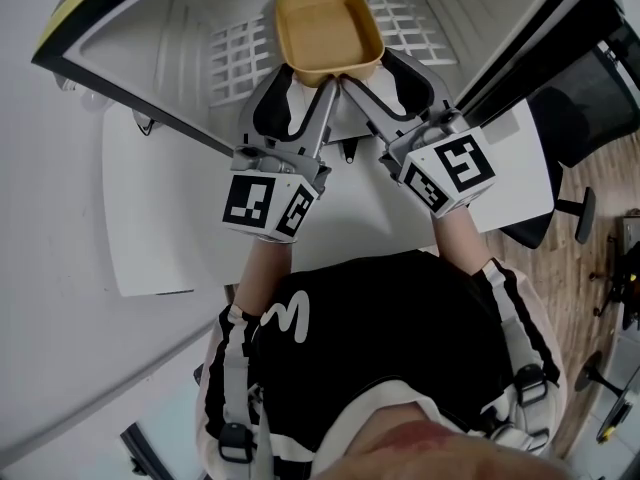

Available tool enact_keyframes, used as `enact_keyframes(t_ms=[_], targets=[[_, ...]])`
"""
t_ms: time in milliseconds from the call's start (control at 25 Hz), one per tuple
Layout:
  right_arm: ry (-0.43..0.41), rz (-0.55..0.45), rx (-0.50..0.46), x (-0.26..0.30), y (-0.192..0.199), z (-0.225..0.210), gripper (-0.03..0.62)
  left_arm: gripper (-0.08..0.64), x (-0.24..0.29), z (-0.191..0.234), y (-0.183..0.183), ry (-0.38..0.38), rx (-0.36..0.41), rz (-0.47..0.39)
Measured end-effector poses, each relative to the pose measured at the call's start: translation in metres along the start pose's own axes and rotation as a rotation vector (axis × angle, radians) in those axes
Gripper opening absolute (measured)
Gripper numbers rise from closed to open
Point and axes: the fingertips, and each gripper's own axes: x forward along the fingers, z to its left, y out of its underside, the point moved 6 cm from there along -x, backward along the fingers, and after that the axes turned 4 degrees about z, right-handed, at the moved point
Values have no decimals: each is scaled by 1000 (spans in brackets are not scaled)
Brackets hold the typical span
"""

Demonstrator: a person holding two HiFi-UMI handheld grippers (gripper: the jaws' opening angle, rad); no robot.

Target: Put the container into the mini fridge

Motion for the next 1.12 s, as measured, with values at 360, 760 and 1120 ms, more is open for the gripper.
enact_keyframes(t_ms=[360, 760, 1120], targets=[[-8, 4, 30, 3, 1, -8, 255, 230, 5, 2, -1, 9, -31, 12], [-2, 10, 23, 7, -2, -12, 252, 201, 10, 5, -2, -2, -16, 40], [4, 3, 41, 9, -4, -13, 253, 196, 14, 5, -6, -12, 6, 69]])
